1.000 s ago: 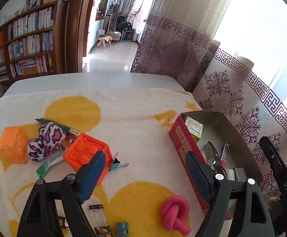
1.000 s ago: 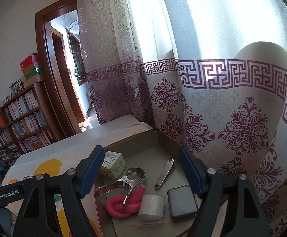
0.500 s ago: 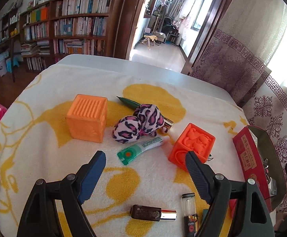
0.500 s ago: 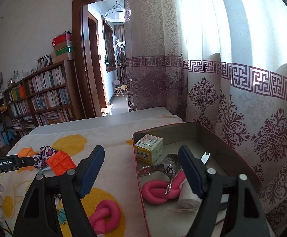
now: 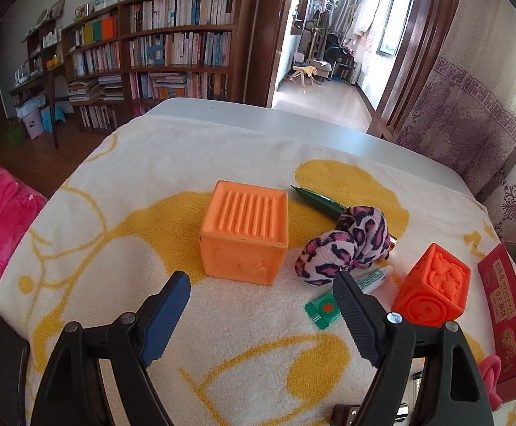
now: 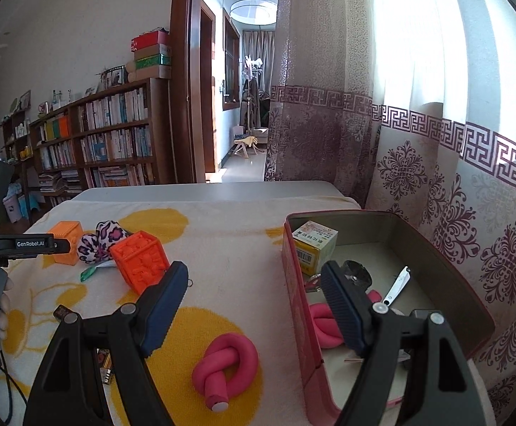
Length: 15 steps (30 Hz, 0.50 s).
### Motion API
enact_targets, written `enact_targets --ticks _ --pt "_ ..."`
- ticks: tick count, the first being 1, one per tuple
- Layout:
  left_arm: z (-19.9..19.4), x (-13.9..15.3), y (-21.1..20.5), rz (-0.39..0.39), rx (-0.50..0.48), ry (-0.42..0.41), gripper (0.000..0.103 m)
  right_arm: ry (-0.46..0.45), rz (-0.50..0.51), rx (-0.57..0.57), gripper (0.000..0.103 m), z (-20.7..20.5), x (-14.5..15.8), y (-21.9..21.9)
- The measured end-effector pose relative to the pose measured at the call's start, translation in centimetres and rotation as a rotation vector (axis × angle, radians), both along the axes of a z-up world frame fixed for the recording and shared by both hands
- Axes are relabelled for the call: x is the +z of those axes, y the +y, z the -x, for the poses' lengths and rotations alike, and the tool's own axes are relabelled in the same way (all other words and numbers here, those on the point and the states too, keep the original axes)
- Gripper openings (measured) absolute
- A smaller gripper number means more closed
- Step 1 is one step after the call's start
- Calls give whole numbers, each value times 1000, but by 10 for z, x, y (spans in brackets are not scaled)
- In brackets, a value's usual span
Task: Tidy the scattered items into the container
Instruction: 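Move the left tool to the light orange ribbed cube and grasp it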
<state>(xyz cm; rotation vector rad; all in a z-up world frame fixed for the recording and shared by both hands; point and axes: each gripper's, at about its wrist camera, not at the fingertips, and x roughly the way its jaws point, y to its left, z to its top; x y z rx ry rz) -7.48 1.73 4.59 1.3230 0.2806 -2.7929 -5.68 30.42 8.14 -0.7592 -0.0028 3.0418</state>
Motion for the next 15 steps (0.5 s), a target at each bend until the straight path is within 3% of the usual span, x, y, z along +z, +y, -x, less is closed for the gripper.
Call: enact_targets --ticks 6,15 --pt "35 -8 -11 50 16 -40 84 7 -17 13 80 -4 1 -6" --pt "68 -36 -18 42 52 -96 82 -11 -41 49 80 -2 -2 -13"
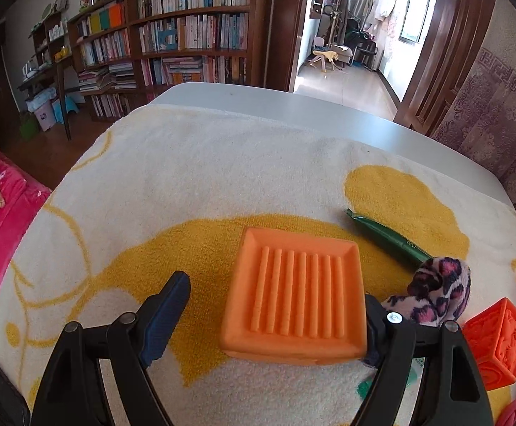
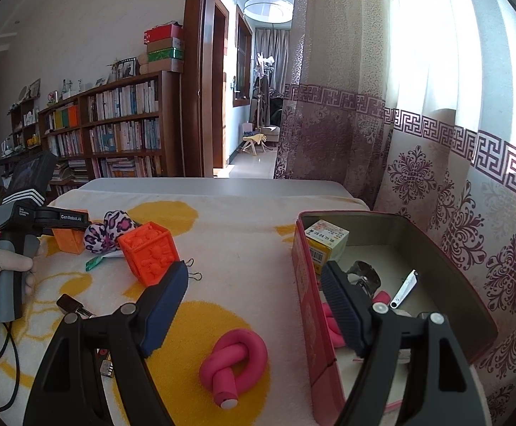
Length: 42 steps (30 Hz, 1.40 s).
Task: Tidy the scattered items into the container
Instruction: 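Move the left tool to the light orange ribbed cube and grasp it, then grasp the pink foam knot with the right tool while the left tool holds the cube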
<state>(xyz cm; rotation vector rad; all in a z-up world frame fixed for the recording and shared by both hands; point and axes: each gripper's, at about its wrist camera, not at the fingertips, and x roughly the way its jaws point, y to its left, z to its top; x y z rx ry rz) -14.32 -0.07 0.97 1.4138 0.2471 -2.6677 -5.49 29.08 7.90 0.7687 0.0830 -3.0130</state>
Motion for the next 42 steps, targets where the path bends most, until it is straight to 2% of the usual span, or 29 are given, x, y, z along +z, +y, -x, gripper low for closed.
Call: enact_targets --ticks 2,3,4,8,12,16,19,21,24,26,30,33,35,38,42 --pt "-1 -2 0 -8 -11 10 73 -4 6 17 80 0 0 -1" --pt "-3 0 2 -17 -30 15 57 -11 17 34 80 0 -1 -1" --pt "-4 3 5 -29 -45 15 55 -21 33 52 80 1 -1 -1" --pt "-16 8 12 8 -41 21 55 -94 133 134 80 7 -6 1" --pt "-32 12 10 -27 -30 23 55 -161 233 187 80 13 -10 9" --pt "-53 24 10 -51 -38 57 55 -166 207 230 80 10 -7 8" --pt "-69 36 8 -81 -43 95 55 -232 217 337 80 1 -6 5" --pt "-79 42 9 -95 -55 113 55 -298 289 404 80 -8 -9 8" --pt "-86 46 11 -128 -79 122 55 -371 385 437 80 -24 -10 16" --pt "-90 51 14 -149 -100 129 55 -381 376 420 80 -33 -2 18" --pt "-97 59 26 -167 -144 148 55 -380 136 219 81 -32 3 4" --pt "-102 63 34 -172 -178 159 55 -451 143 177 80 -13 -19 -1" --pt "-103 64 37 -174 -188 164 55 -487 158 146 67 -2 -32 0" --pt "-104 64 36 -190 -192 161 55 -516 174 91 54 11 -44 5" --pt "-104 63 36 -202 -193 154 55 -491 51 17 52 17 -48 -9"
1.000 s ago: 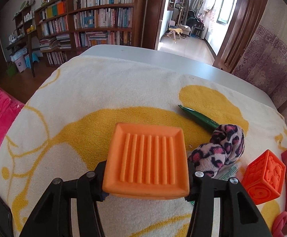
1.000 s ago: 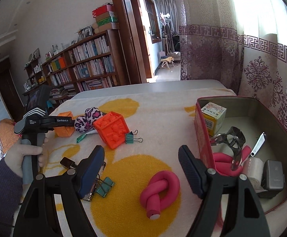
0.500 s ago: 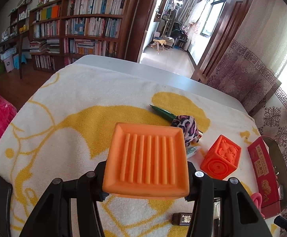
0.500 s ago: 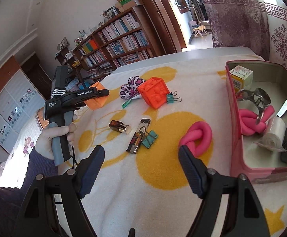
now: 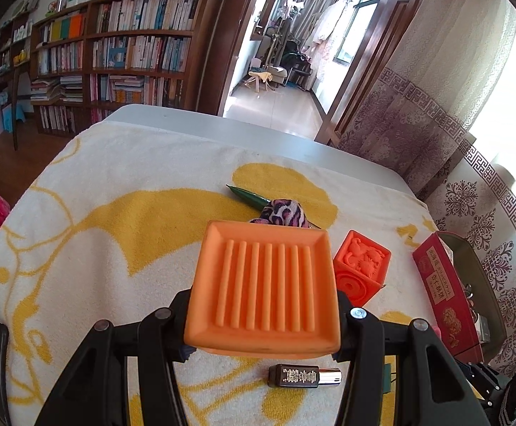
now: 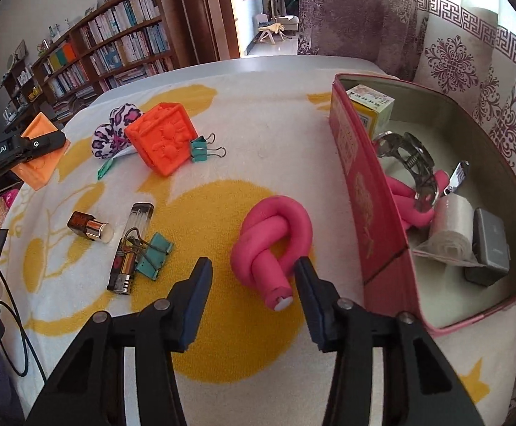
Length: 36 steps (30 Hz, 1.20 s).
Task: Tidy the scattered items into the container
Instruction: 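Grasp the pink foam knot with the right tool while the left tool holds the cube, then carry the orange cube and pink knot into the red tin and open both tools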
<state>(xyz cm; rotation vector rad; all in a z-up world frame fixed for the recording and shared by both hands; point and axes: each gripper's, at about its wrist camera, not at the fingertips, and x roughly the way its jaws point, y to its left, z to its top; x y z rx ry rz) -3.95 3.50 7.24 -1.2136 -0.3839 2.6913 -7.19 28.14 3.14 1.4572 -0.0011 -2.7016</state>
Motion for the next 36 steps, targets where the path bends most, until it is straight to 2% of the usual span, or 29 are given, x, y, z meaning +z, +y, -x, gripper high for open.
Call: enact_targets --ticks 4,11,17,20,29,32,36 --pt "0 0 0 -6 -5 -3 55 -6 -54 -37 52 13 -8 -5" --pt "0 -4 6 0 -24 -14 55 -2 -34 -57 52 31 -16 -1" --pt "0 -6 12 10 -41 -16 55 37 2 -55 49 25 -14 0" --pt "-2 -6 14 11 -47 -14 55 67 69 -33 49 18 -7 1" --pt "-8 -3 30 34 -78 -1 55 192 121 1 49 -2 20 -3" --pt "-8 -5 39 36 -94 -12 55 252 118 -23 49 -12 35 9" --pt "-12 -3 53 31 -122 -21 55 314 132 -103 49 -26 54 47"
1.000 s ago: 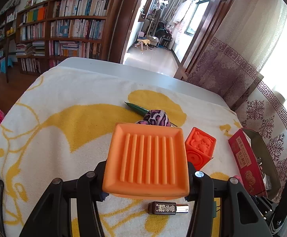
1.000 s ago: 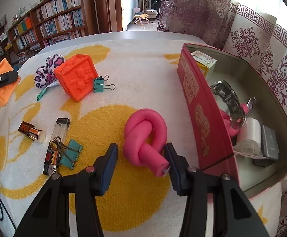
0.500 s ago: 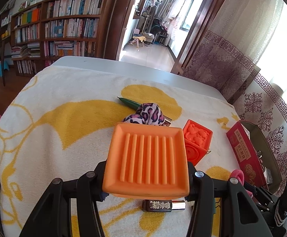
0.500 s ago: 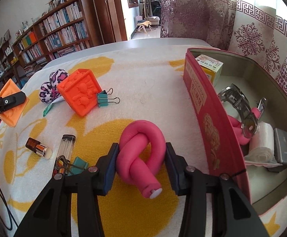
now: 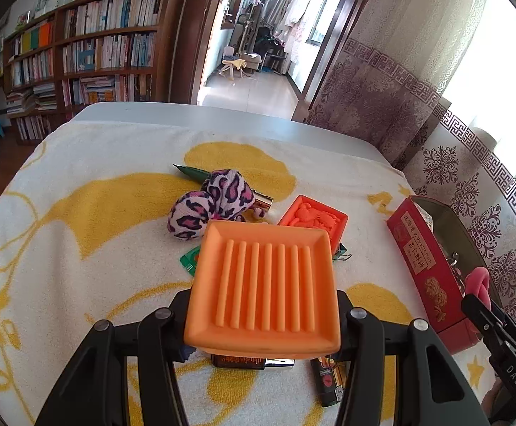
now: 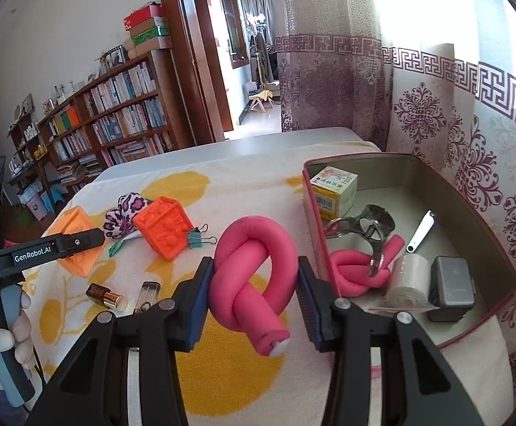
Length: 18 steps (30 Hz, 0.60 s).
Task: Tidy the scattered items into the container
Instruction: 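Carry the orange cube and pink knot into the red tin and open both tools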
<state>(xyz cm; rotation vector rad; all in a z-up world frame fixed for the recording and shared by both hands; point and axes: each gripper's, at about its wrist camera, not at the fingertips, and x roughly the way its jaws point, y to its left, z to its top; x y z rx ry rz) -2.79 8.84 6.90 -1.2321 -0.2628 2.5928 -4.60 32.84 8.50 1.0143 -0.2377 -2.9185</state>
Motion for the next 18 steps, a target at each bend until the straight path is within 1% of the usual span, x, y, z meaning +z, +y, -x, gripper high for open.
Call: enact_targets --ticks 4,8,14,18 --pt "-7 5 20 4 -36 9 55 70 -13 -123 49 -16 17 40" --pt "-12 10 42 2 -82 7 55 82 14 -198 49 -21 20 77" --pt "-16 22 74 14 -144 19 55 79 40 -238 49 -19 15 104" --pt "-17 29 95 21 -176 30 55 78 16 -261 49 -11 11 111"
